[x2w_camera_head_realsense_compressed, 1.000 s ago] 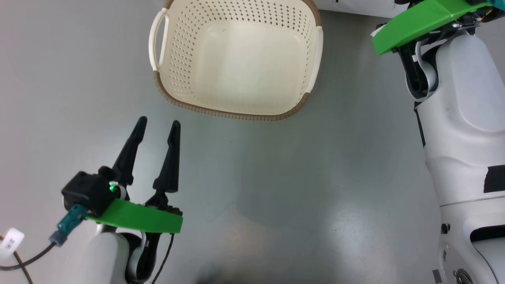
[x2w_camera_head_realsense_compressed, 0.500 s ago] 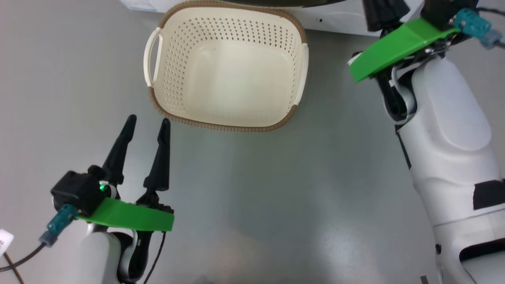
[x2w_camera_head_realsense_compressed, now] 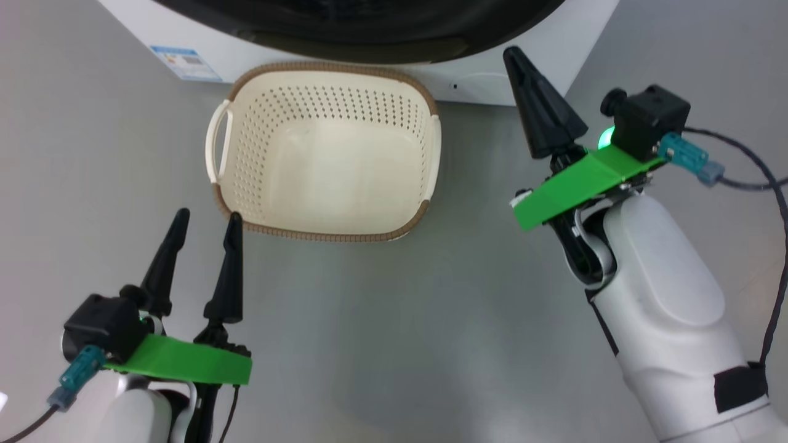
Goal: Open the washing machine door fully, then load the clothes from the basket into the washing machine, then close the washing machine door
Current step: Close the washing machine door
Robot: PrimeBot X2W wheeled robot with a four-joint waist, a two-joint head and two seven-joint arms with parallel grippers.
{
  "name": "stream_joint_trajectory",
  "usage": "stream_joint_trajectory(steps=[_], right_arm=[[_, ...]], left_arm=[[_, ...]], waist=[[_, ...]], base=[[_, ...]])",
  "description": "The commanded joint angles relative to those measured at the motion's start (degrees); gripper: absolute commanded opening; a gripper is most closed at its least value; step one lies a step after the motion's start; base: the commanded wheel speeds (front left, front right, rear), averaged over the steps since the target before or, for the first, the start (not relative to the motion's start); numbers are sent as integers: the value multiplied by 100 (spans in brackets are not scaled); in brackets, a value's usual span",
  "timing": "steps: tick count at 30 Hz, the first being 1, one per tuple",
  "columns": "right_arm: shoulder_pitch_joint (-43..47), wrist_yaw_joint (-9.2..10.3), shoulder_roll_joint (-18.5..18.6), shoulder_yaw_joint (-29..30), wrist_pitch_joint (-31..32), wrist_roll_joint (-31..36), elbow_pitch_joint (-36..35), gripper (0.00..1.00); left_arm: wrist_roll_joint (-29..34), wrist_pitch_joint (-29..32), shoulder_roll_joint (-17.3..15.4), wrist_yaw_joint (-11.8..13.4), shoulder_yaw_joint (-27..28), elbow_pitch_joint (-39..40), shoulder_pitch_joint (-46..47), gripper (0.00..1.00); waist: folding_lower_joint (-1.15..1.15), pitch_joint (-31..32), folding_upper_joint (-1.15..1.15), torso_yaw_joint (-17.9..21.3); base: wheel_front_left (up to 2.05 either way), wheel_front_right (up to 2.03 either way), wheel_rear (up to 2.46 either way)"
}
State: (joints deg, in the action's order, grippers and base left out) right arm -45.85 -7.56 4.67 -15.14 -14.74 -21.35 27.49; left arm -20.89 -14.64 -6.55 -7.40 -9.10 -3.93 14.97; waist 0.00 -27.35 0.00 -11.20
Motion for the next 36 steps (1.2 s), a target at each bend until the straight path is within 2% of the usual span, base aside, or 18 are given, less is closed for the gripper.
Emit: stream_joint_trajectory(steps=[1,5,6,9,10,11,12,20,36], right_arm=[[294,8,-179,-100,-26,-71,-245,0],[670,8,-179,-71,-26,-2,-387,0],[752,8,-179,-54,-26,23,-426,5],[976,8,-179,-19,-26,132,-557,46],[1046,8,-179,-1,-26,182,-605,69],[1125,8,-179,24,-26,201,-656,96],[1210,8,-179,55,-26,199,-714,100],[1969,8,-179,167,-26,358,-991,100],[3230,8,-179,636,-26,470,-1592,100]], left_arm=[[103,-36,-212,-9,214,151,-126,100],[125,-36,-245,-9,233,138,-259,100],[128,-36,-257,-9,252,132,-299,100],[144,-36,-293,-9,318,131,-412,100],[152,-36,-305,-9,342,138,-443,100],[161,-36,-317,-9,368,139,-472,100],[174,-36,-324,-9,397,139,-498,100],[374,-36,-214,-9,736,73,-843,100],[718,-36,61,0,1401,-1,-1643,100]], waist=[[0,313,0,194],[0,552,0,310],[0,605,0,345],[0,764,0,452],[0,814,0,487],[0,866,0,520],[0,923,0,554],[0,1460,0,874],[0,2195,0,1231]], base=[[0,0,0],[0,0,0],[0,0,0],[0,0,0],[0,0,0],[0,0,0],[0,0,0],[0,0,0],[0,0,0]])
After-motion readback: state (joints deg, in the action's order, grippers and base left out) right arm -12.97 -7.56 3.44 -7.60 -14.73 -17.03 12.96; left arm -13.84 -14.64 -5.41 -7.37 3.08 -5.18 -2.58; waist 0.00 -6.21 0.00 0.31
